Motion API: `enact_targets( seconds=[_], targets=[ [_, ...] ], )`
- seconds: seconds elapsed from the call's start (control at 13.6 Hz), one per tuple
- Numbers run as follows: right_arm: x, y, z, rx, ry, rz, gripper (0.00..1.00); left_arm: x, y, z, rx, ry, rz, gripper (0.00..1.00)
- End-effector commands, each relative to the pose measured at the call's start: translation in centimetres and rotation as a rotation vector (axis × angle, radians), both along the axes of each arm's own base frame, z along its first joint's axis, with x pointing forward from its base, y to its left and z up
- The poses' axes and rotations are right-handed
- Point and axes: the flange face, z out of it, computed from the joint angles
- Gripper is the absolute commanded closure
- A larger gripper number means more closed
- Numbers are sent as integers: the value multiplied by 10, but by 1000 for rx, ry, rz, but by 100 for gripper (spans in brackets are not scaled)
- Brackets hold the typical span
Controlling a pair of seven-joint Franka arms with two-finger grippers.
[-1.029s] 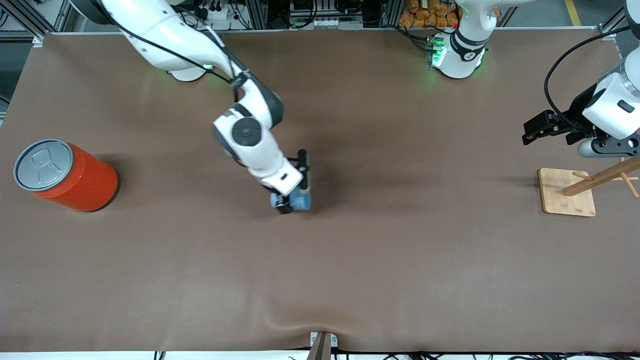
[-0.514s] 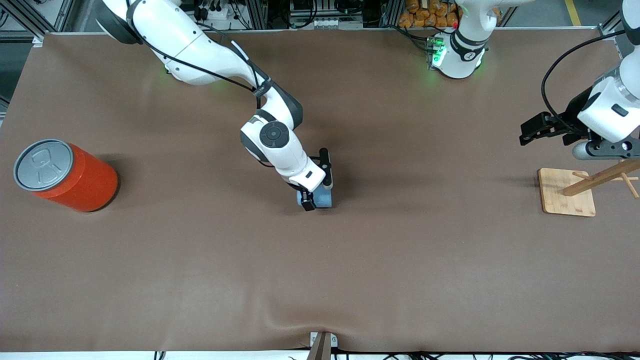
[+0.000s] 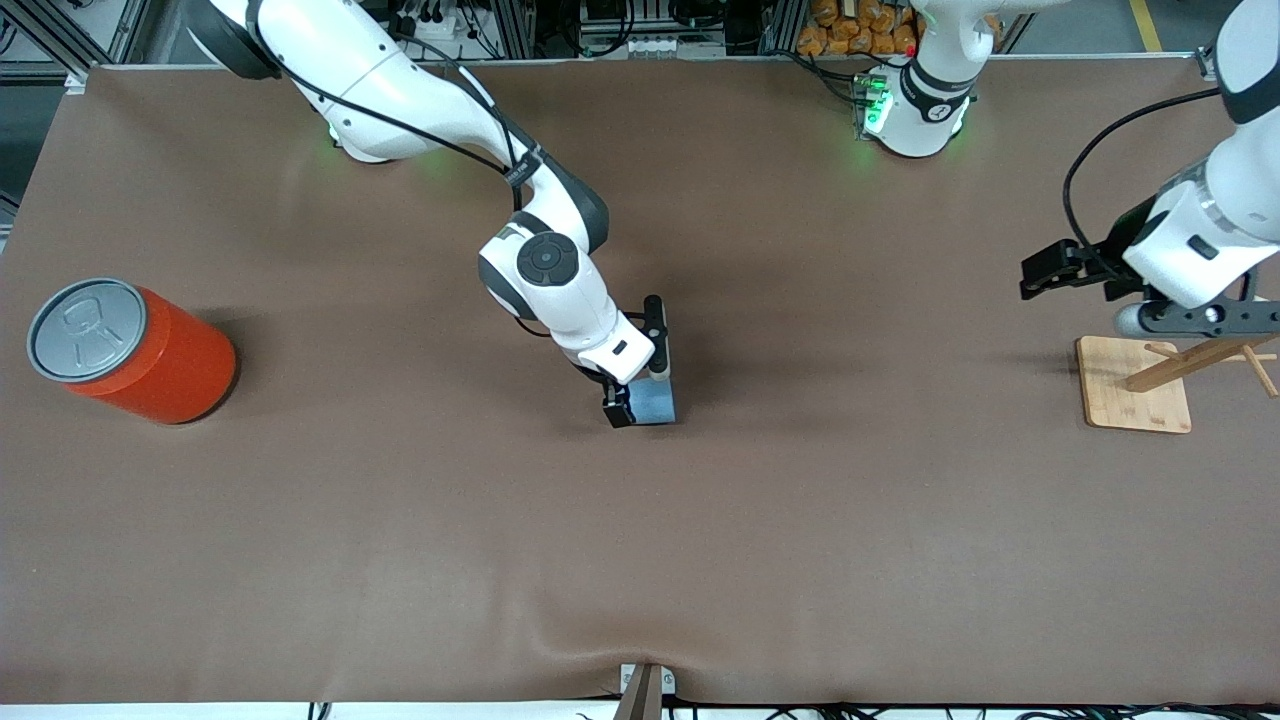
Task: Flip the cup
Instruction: 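Lay the cup down with the right gripper while the left gripper approaches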
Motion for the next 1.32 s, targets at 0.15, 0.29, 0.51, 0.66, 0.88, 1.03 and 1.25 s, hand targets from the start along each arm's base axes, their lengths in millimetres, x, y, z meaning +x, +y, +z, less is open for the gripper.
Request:
enact_targets(
  seconds=[0.15, 0.29, 0.51, 0.66, 0.88, 1.03, 1.25],
  targets=[
    [16, -14, 57, -60, 80, -102, 0, 22, -28, -52, -222, 127, 10, 0],
    [39, -50, 87, -102, 107, -162, 0, 35, -38, -86, -331, 187, 35, 0],
    [62, -105, 135, -111, 121, -268, 0, 55, -50, -140, -484, 235, 51, 0],
    [68, -146, 161, -146, 162, -393, 0, 64, -60, -173, -564, 266, 76, 0],
    [71, -205, 215, -157, 165, -624, 0, 74, -95, -224, -702, 291, 95, 0],
    [62, -248, 247, -193, 202, -788, 0, 75, -121, -267, -796, 313, 107, 0],
    [52, -311, 281, -231, 250, -977, 0, 76, -146, -294, -873, 318, 168, 0]
  ],
)
